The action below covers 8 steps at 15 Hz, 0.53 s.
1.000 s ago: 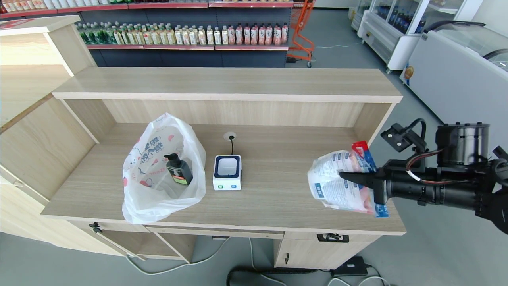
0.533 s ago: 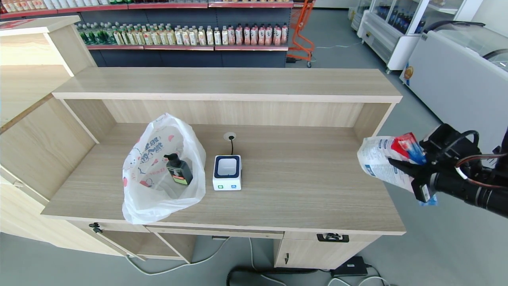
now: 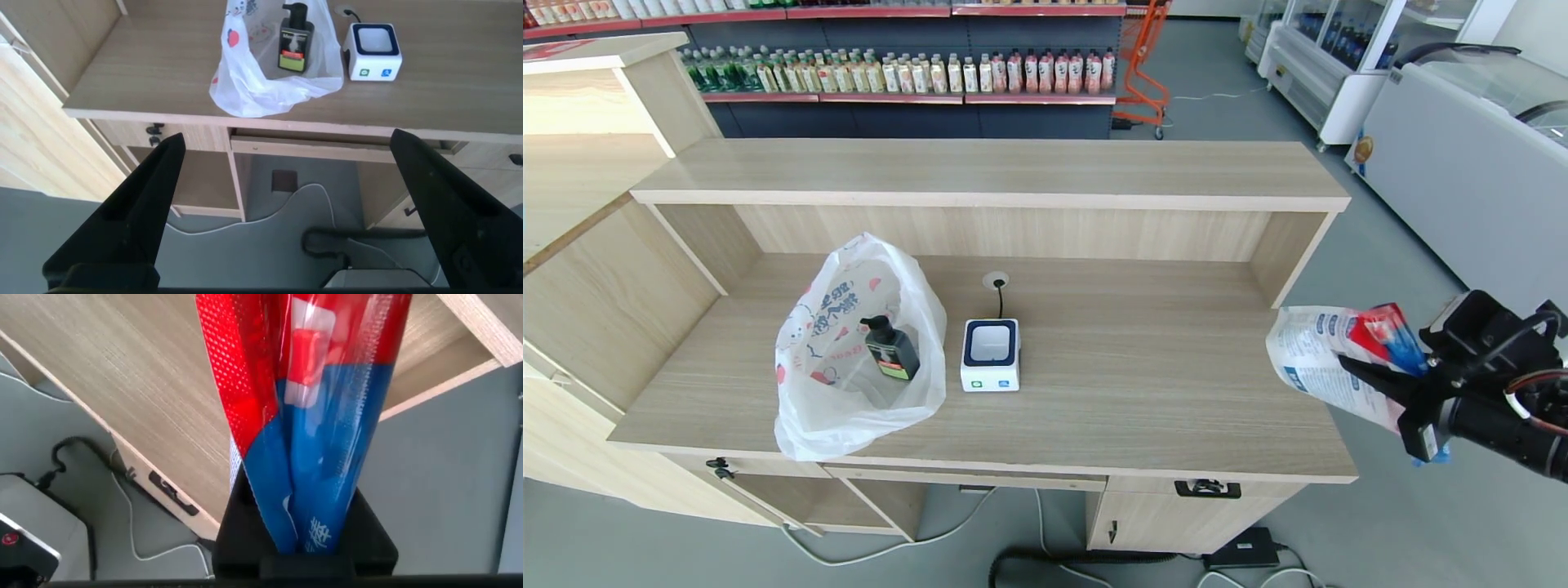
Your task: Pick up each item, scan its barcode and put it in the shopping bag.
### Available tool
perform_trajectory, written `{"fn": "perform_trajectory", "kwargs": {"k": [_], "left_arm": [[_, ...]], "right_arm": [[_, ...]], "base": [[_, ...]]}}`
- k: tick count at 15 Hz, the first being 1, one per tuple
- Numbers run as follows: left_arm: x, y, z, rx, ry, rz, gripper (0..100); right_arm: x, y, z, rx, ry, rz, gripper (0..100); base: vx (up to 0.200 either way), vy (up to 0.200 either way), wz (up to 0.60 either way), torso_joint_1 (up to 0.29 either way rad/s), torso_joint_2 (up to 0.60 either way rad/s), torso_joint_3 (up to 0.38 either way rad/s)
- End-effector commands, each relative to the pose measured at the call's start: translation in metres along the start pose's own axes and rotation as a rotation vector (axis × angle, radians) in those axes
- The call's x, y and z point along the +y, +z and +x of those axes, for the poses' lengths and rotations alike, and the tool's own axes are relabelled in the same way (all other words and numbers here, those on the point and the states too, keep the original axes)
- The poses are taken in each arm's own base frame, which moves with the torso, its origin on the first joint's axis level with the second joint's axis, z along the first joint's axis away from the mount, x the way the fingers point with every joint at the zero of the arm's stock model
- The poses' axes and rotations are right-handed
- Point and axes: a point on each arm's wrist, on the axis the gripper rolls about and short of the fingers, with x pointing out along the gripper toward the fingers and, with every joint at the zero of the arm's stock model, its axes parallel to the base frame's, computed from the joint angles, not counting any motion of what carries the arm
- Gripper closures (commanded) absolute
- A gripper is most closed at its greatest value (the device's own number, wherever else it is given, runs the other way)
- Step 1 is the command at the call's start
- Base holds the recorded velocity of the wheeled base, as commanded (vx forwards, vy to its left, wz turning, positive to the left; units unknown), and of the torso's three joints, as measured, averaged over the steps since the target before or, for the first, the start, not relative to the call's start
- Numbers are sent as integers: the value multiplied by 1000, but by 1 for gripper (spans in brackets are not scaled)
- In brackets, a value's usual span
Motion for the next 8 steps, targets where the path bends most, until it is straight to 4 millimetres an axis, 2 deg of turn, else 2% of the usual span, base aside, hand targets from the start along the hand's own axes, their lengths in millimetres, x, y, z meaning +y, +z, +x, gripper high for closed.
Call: {"fn": "perform_trajectory", "kwargs": {"k": [1, 5, 8], "left_arm": [[0, 0, 0, 0, 0, -1, 0], [0, 0, 0, 0, 2, 1, 0], [0, 0, 0, 0, 2, -3, 0]], "right_arm": [[5, 4, -10, -23, 6, 29, 100], [11, 12, -16, -67, 29, 136, 100], [11, 13, -20, -75, 27, 187, 100]], "base": [[200, 200, 0, 2, 2, 2], [200, 200, 0, 0, -2, 5], [0, 0, 0, 0, 0, 0]]}}
